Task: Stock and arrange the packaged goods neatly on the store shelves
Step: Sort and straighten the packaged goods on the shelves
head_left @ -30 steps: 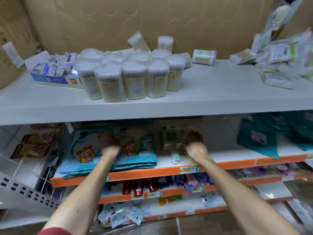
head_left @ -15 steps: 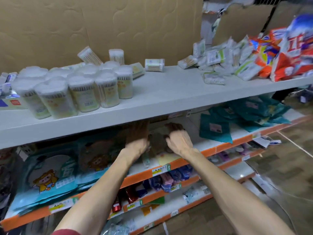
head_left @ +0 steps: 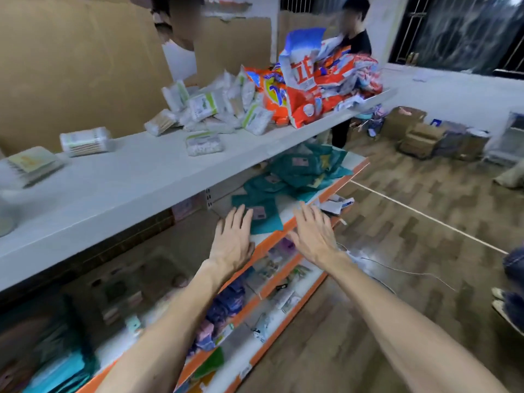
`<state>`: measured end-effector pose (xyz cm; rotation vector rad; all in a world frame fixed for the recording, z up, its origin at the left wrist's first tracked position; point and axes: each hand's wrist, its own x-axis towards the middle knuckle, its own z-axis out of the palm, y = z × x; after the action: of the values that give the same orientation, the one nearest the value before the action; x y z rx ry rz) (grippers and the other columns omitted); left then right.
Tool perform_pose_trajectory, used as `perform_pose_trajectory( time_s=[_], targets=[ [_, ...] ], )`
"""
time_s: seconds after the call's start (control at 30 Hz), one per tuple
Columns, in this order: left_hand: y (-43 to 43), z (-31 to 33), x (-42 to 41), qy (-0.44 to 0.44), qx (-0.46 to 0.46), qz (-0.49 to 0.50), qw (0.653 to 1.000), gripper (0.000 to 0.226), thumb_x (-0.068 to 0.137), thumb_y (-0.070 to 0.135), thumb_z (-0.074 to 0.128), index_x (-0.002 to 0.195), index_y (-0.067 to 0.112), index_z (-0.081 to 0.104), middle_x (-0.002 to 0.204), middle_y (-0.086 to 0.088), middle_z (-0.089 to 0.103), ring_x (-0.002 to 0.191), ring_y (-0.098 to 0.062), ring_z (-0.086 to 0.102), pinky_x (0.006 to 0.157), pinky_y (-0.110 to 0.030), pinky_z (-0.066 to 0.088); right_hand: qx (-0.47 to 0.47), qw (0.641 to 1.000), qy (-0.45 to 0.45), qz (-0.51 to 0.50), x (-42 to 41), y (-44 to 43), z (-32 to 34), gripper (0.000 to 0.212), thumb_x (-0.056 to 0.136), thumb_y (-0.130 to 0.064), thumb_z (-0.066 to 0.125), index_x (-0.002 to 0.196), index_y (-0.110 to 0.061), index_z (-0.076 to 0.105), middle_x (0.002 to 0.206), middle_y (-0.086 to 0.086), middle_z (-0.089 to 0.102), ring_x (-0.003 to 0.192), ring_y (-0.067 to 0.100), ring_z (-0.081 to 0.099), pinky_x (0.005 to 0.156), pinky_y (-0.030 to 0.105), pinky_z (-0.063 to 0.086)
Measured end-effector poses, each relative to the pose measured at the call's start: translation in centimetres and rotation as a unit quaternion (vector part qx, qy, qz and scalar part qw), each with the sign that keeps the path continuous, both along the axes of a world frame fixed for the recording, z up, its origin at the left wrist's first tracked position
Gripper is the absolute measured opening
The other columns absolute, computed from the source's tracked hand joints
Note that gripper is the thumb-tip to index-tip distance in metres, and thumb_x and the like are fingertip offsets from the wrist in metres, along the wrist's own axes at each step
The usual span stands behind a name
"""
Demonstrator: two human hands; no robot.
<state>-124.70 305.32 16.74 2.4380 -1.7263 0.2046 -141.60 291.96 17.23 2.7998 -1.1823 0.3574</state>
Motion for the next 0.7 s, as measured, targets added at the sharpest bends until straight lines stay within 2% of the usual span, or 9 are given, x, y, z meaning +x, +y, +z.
perform_pose_trajectory(
  time_s=[0.1,0.4,0.7],
  targets=[
    [-4.5,0.0,-2.7,0.018,-0.001,-0.012,1.000,0.077,0.094,0.037,0.050,0.155,0.013,0.009,0.162,-0.007,0.007,0.149,-0.026,0.005,0.120,-0.047,0.014,0.004,1.000,-0.004,-0.029,-4.2,-4.0,0.2,0.067,0.091,-0.043,0.057,0.147,-0.014,0.032,0.153,0.006,0.033,0.138,0.028,0.032,0.109,0.042,0.031],
    [-16.2,-1.1,-11.0,0.038,0.027,-0.020,0.999,0.072,0.093,0.033,0.052,0.152,0.012,0.015,0.161,-0.004,0.011,0.149,-0.021,0.005,0.119,-0.046,0.013,0.048,0.997,-0.009,-0.054,-13.7,-15.1,-1.1,0.061,0.093,-0.040,0.057,0.144,-0.017,0.033,0.150,0.002,0.033,0.135,0.027,0.029,0.106,0.041,0.033],
    [-21.3,-1.1,-12.6,0.083,0.022,0.010,0.996,0.070,0.091,0.025,0.054,0.150,0.016,0.018,0.160,-0.003,0.011,0.149,-0.022,0.004,0.120,-0.048,0.011,0.052,0.998,-0.018,0.008,-13.8,-20.9,-1.3,0.061,0.094,-0.039,0.054,0.146,-0.017,0.031,0.151,-0.001,0.034,0.138,0.025,0.025,0.107,0.041,0.030]
  ],
)
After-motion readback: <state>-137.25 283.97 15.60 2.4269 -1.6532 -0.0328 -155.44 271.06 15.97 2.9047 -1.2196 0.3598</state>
